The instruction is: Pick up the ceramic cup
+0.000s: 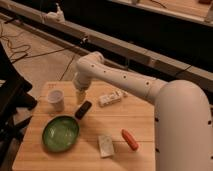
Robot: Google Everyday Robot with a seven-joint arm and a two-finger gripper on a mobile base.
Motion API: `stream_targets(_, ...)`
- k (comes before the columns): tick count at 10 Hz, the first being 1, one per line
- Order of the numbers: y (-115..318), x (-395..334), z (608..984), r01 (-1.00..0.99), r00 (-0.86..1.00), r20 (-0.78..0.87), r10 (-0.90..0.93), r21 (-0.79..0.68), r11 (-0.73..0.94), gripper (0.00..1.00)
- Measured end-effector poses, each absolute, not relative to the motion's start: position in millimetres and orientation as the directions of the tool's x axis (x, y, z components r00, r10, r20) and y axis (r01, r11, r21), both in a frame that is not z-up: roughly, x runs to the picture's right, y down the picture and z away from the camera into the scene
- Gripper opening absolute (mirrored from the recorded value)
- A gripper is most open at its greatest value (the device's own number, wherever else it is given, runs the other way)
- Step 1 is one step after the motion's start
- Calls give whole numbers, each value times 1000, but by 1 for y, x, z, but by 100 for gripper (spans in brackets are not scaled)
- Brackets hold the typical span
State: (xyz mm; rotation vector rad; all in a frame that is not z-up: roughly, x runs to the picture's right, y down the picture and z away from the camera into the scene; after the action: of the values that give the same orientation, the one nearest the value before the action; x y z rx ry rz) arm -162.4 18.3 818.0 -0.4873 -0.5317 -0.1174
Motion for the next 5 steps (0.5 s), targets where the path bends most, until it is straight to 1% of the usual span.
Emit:
stream_targets(3,8,-195,827,220,785,616,68,-380,898,80)
stream_targets(5,11,-217,828,250,738,671,69,-367,896,80)
